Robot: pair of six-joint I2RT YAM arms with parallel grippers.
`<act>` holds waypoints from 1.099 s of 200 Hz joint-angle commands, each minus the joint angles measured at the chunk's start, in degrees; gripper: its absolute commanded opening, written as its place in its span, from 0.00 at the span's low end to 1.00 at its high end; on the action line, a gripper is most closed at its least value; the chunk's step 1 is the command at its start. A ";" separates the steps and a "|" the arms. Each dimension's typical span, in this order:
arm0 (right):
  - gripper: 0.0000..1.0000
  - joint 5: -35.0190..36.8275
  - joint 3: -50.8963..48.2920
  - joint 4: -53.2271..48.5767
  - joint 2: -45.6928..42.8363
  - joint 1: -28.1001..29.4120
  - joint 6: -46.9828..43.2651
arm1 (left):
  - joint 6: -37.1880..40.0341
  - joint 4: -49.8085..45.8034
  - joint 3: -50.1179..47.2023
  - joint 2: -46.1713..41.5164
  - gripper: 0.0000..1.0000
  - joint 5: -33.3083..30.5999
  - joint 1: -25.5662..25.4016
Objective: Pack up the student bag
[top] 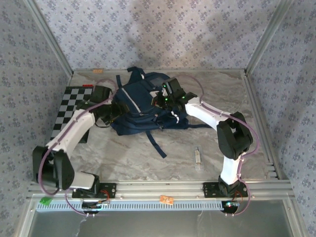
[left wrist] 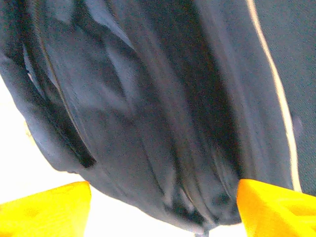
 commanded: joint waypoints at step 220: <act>0.00 3.59 -0.74 8.36 -3.67 2.20 8.04 | -24.73 5.42 5.73 11.53 0.97 -34.01 -24.54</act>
